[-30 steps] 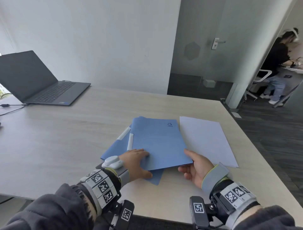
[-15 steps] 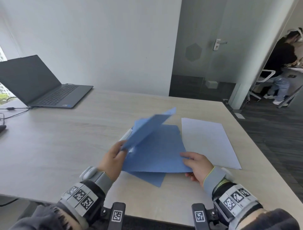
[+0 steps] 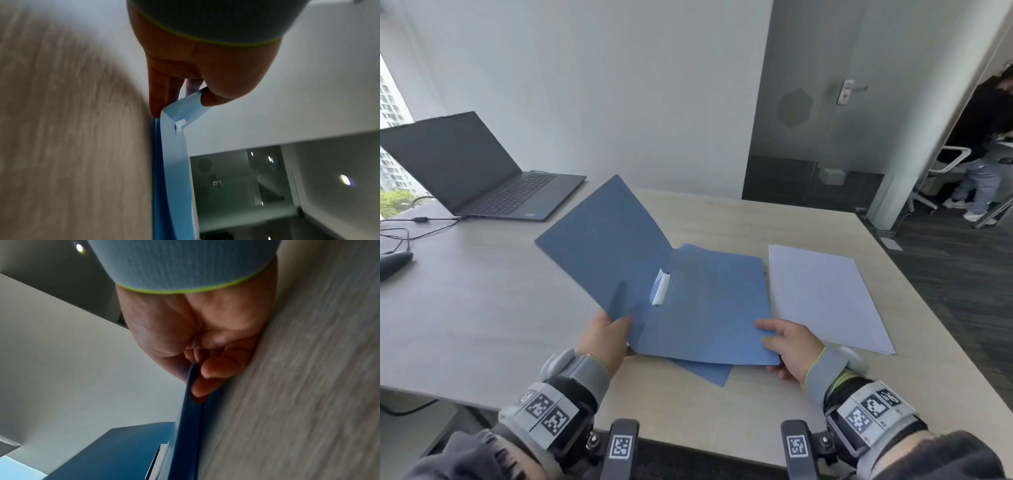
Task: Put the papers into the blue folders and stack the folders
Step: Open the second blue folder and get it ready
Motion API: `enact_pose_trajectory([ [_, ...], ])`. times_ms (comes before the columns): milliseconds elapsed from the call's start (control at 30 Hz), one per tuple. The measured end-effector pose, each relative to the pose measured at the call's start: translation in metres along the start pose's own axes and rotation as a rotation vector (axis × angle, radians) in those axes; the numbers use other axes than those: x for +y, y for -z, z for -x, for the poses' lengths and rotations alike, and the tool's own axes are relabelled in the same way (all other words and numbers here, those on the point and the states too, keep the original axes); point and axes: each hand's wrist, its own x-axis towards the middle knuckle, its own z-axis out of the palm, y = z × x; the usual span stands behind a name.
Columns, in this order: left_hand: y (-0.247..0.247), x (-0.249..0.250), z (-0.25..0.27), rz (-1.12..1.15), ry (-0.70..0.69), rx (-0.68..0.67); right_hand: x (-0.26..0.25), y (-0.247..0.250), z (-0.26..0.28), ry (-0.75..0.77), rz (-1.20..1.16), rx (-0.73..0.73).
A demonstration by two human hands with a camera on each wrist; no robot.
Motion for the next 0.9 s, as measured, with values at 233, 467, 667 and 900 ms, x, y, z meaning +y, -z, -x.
enact_pose_trajectory([
  [233, -0.015, 0.008, 0.013, -0.56, -0.105, -0.301, -0.009, 0.005, 0.002, -0.211, -0.381, -0.055],
  [467, -0.028, 0.013, -0.008, -0.427, 0.042, -0.209, -0.005, 0.005, 0.006, -0.119, -0.349, 0.004],
  [667, -0.032, 0.025, -0.034, -0.249, 0.195, -0.137, -0.005, 0.006, 0.01, -0.143, -0.302, -0.009],
  [900, -0.031, 0.023, -0.044, -0.264, 0.079, -0.186, -0.008, 0.008, 0.017, -0.076, -0.303, -0.048],
])
